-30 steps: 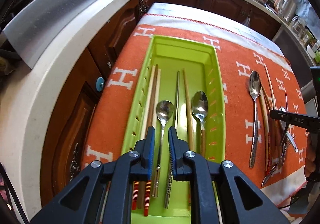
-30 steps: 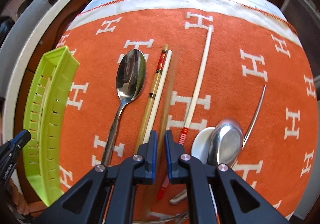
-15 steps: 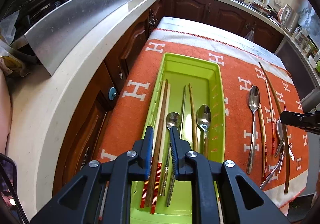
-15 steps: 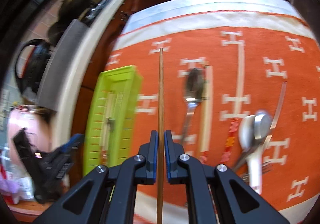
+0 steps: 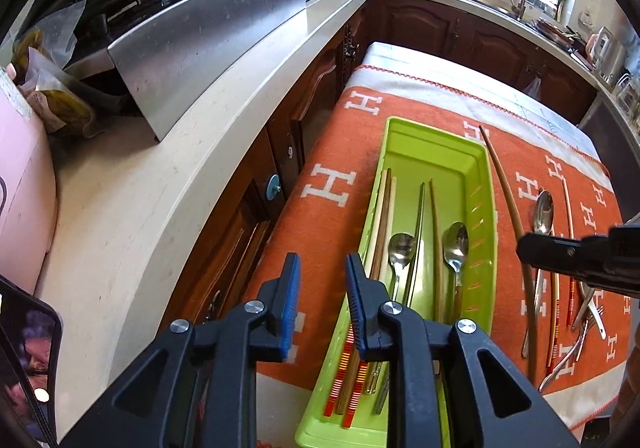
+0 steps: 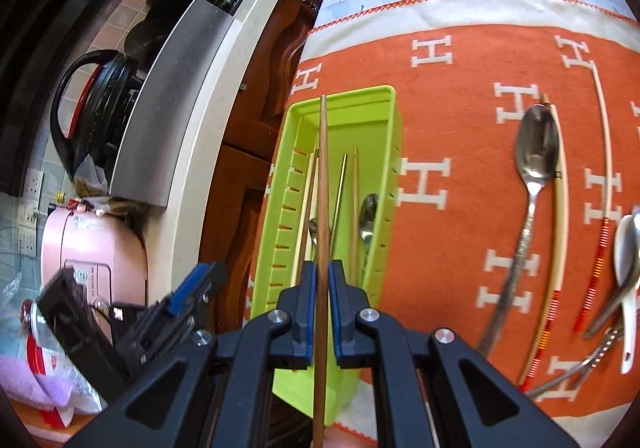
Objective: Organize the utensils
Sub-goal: 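Lower the wooden chopstick into the tray with the right tool and release, then grasp the large steel spoon by its handle with the left tool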
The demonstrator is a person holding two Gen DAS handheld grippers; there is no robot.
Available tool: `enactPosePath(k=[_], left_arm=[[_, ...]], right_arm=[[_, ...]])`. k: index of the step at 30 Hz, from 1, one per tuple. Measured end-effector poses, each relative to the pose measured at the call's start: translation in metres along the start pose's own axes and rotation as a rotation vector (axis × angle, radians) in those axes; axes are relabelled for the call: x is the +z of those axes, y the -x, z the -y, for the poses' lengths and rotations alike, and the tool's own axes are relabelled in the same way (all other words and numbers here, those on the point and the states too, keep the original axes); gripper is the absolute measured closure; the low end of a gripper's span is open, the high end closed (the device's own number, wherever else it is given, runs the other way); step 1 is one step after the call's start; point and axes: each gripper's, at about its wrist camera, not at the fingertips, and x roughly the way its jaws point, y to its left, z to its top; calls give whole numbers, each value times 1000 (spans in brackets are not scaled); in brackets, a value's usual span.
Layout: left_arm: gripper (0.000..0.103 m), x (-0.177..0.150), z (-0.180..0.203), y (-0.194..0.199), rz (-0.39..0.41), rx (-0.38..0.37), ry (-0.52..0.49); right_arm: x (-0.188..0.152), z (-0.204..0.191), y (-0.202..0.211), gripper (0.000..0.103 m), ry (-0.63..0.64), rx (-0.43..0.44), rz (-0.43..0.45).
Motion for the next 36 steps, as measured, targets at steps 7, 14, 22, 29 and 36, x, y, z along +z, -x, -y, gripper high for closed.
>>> enactPosePath(k=[7, 14, 22, 29, 36], left_arm=[[81, -1, 2, -4, -8, 7, -6], [78, -1, 14, -8, -19, -2, -33], [73, -3, 43, -6, -23, -23, -91], [72, -6, 74, 0, -34, -55, -149], [72, -7, 112, 3, -53, -95, -209]], right_arm=[[1, -4, -13, 96, 6, -10, -13], [-2, -1, -4, 96, 68, -61, 8], [-10, 15, 16, 96, 144, -139, 66], [-18, 43, 37, 96, 171, -192, 112], [-25, 81, 63, 96, 151, -230, 159]])
